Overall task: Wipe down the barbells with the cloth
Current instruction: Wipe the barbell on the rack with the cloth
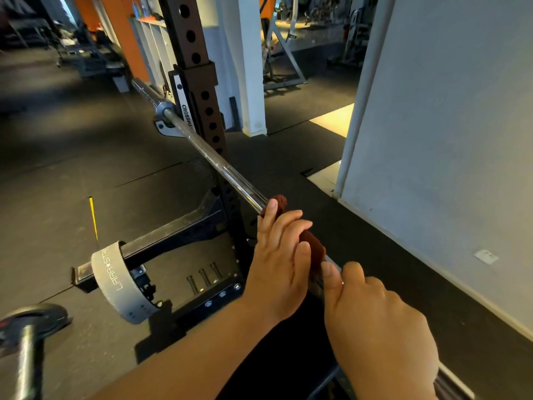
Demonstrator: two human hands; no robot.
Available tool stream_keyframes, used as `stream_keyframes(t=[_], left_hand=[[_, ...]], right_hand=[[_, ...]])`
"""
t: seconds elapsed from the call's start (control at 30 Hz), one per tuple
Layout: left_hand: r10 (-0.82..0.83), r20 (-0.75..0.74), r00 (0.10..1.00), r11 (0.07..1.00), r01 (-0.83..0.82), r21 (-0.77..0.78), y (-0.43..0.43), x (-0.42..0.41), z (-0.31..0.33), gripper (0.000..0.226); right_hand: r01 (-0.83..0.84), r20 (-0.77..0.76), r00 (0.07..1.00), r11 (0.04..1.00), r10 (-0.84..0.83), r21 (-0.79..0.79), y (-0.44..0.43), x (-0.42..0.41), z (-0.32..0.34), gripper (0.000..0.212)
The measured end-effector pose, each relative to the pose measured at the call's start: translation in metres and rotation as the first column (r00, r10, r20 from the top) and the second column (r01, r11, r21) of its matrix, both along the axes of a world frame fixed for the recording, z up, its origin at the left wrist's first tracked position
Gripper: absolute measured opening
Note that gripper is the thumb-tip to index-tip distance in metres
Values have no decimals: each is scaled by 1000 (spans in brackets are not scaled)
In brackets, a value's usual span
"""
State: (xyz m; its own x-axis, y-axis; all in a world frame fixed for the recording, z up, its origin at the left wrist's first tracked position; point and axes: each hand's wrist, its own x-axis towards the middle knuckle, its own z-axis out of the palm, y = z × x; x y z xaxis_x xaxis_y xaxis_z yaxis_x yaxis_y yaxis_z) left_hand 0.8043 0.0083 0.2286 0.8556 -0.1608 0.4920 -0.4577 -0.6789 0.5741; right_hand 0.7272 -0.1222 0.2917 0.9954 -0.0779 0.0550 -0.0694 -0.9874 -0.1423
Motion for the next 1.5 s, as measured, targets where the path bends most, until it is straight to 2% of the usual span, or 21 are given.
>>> stream_keyframes(t=[0.13, 0.3, 0.47, 0.67, 0.77, 0.87, 0.97, 1.0, 1.13, 1.2, 1.33, 1.5], left_hand=[[-19, 52, 998, 1000, 18, 13, 4, 6, -3, 54], [-28, 102, 994, 999, 26, 25, 10, 18, -1, 51], [46, 59, 997, 997, -42, -70, 2, 18, -4, 52], [-49, 160, 986, 993, 32, 109, 28, 31, -4, 47], [13, 107, 994, 998, -19, 56, 31, 44, 2, 51], [64, 207, 976, 994, -80, 71, 14, 37, 2, 40], [27, 102, 994, 999, -31, 36, 3, 13, 1, 51], [-6, 97, 995, 998, 1, 55, 5, 7, 0, 55], [-144, 140, 980, 970, 112, 217, 32, 24, -2, 47], [-99, 133, 986, 976, 70, 208, 42, 40, -2, 47], [2, 34, 999, 997, -5, 77, 34, 43, -2, 52], [-85, 126, 988, 981, 61, 184, 19, 17, 2, 60]], right_hand=[[-16, -60, 998, 997, 20, 74, -1, 2, 5, 54], [-28, -63, 997, 994, 35, 106, -4, -2, 6, 52], [-60, -32, 997, 994, 63, 95, -5, -1, 3, 52], [-70, 31, 997, 995, 68, 68, -5, -5, 2, 52], [-50, 67, 997, 999, 50, -1, -5, -4, -3, 62], [-27, 35, 999, 1000, 27, 2, -5, -1, -6, 64], [-31, 7, 1000, 999, 31, 21, -5, 0, -3, 62], [-41, 7, 999, 999, 41, 24, -5, 0, -2, 60], [-77, 45, 996, 997, 77, -15, -6, -3, 0, 50], [-78, 73, 994, 995, 82, -60, -5, -5, -2, 51], [-56, 82, 995, 996, 62, -76, -2, -3, -5, 57], [-76, 54, 995, 996, 79, -50, -1, -5, -2, 58]])
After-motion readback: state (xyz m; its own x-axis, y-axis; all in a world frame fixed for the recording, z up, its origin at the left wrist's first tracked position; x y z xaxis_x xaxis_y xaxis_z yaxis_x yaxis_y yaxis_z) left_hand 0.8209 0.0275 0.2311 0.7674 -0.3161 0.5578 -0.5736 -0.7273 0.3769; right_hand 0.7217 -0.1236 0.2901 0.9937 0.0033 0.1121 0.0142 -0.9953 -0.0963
